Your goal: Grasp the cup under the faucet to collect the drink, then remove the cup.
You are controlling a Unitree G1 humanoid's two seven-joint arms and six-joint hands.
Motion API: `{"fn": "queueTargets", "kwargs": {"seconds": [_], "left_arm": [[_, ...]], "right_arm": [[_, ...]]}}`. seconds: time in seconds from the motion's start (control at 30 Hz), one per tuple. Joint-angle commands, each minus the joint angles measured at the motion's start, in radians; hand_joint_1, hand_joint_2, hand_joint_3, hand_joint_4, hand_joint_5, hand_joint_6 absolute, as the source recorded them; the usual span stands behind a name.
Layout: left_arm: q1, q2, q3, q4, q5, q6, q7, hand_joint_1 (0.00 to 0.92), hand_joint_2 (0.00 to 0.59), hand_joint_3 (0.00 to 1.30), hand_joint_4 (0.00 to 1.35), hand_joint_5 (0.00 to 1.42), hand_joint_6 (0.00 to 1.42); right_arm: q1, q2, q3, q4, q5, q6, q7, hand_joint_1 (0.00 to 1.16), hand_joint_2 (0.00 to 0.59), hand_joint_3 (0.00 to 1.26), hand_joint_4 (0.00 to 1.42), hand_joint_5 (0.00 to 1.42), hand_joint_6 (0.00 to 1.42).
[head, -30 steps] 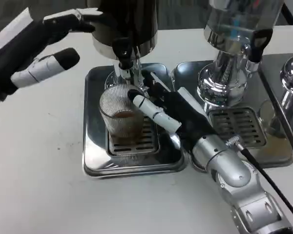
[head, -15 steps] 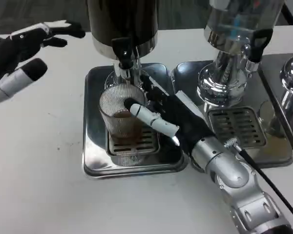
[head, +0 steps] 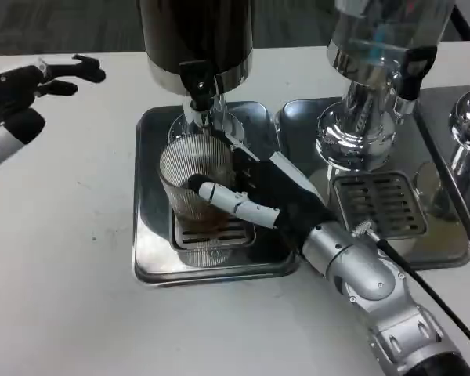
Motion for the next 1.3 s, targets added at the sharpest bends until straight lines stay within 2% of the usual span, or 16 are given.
{"fn": "queueTargets", "kwargs": {"seconds": [0.03, 0.67, 0.87, 0.97, 1.3], "left_arm": [[0.016, 0.016, 0.010, -0.016, -0.005, 0.009, 0.004, 0.000, 0.099, 0.37, 0.21, 0.15, 0.24], [0.021, 0.022, 0.010, -0.005, 0.005, 0.023, 0.007, 0.000, 0.121, 0.41, 0.25, 0.16, 0.26], [0.015, 0.024, 0.009, -0.001, 0.008, 0.027, 0.008, 0.000, 0.123, 0.41, 0.25, 0.16, 0.26], [0.012, 0.025, 0.009, 0.001, 0.009, 0.030, 0.008, 0.000, 0.123, 0.41, 0.25, 0.16, 0.26], [0.006, 0.025, 0.007, 0.010, 0.012, 0.037, 0.007, 0.000, 0.126, 0.42, 0.25, 0.16, 0.26]], "right_arm": [[-0.018, 0.003, -0.006, 0.049, 0.013, -0.035, 0.016, 0.44, 0.209, 0.00, 0.00, 0.00, 0.00], [-0.031, 0.003, -0.001, 0.128, -0.007, -0.085, 0.006, 0.37, 0.184, 0.00, 0.00, 0.00, 0.00], [-0.038, -0.004, 0.007, 0.136, -0.022, -0.085, 0.002, 0.43, 0.184, 0.00, 0.00, 0.00, 0.00], [-0.041, -0.008, 0.014, 0.135, -0.033, -0.080, -0.003, 0.51, 0.202, 0.00, 0.00, 0.00, 0.00], [-0.039, -0.010, 0.020, 0.132, -0.054, -0.074, -0.014, 0.57, 0.198, 0.00, 0.00, 0.00, 0.00]]}}
